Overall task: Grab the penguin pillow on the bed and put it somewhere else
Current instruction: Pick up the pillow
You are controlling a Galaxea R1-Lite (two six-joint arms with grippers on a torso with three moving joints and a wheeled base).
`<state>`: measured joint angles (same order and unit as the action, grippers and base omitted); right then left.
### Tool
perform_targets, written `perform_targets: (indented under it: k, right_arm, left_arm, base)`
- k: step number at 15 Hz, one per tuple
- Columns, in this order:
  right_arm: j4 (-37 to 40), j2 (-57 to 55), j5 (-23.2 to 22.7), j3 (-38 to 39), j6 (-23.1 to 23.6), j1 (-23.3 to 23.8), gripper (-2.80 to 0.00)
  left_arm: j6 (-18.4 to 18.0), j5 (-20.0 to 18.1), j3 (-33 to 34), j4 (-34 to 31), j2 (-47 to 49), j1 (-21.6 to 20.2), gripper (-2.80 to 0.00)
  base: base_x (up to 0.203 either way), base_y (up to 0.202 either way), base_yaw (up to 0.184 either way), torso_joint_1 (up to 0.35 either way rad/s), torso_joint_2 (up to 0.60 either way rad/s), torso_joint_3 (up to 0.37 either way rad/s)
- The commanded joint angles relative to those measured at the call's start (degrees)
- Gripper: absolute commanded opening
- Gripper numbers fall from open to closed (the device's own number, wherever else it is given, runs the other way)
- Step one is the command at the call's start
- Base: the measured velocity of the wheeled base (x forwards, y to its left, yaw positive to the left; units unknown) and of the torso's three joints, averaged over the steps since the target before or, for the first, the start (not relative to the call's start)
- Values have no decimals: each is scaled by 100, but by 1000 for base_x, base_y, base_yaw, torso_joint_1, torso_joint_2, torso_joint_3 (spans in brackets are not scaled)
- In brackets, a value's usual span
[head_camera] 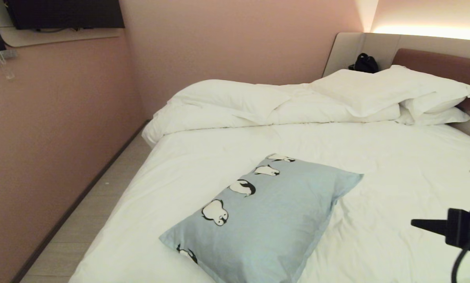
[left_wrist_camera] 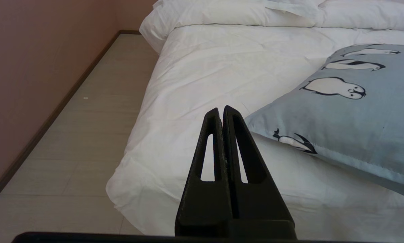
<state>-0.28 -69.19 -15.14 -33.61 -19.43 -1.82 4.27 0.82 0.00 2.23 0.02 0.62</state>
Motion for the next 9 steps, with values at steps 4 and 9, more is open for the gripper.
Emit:
perform_targets:
  k: [4, 9]
  right_arm:
    - [-725, -2184, -1322, -699, -2734, -91, -280]
    - [-913, -2953, -1301, -753, -2756, -476, -280]
  left_arm:
    - [4, -3, 0, 5, -2, -1, -280]
    - [4, 6, 0, 5, -2, -1, -280]
  base:
    - [0, 0, 0, 0, 0, 0]
    - [0, 0, 0, 0, 0, 0]
